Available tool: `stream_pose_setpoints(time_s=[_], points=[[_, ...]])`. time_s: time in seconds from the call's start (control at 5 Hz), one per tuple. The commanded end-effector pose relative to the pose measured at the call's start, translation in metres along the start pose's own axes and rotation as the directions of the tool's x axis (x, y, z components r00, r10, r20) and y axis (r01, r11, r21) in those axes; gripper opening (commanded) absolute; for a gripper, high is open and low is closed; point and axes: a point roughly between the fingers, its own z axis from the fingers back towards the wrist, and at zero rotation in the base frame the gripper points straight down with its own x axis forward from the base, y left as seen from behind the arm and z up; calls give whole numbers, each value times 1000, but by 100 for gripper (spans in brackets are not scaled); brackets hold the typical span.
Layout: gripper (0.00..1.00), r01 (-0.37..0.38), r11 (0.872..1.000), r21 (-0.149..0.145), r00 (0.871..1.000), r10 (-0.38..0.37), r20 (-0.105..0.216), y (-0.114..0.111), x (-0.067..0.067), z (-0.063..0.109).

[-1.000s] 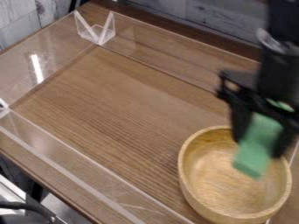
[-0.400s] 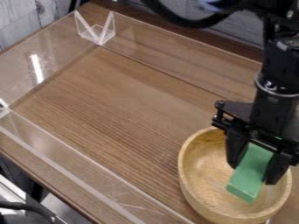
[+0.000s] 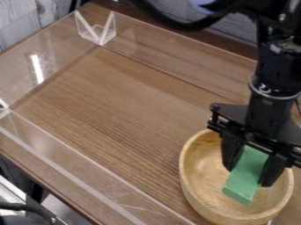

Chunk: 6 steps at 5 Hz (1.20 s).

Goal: Put the green block in the brown bowl

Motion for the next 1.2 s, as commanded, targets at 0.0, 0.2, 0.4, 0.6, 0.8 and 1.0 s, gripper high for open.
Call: stream_pose_setpoints(time_s=[0.0,0.2,0.4,0.6,0.8,1.0], points=[[0,-12,999,-38,998,15,68,0,4,17],[0,-21,999,-43,997,24,72,1,4,15],[0,-30,998,-47,997,33,76,2,3,13],[0,-38,998,-51,996,42,80,4,3,12],[0,-44,997,-56,995,48,82,5,3,12],[0,-48,997,-60,995,53,84,6,3,11]])
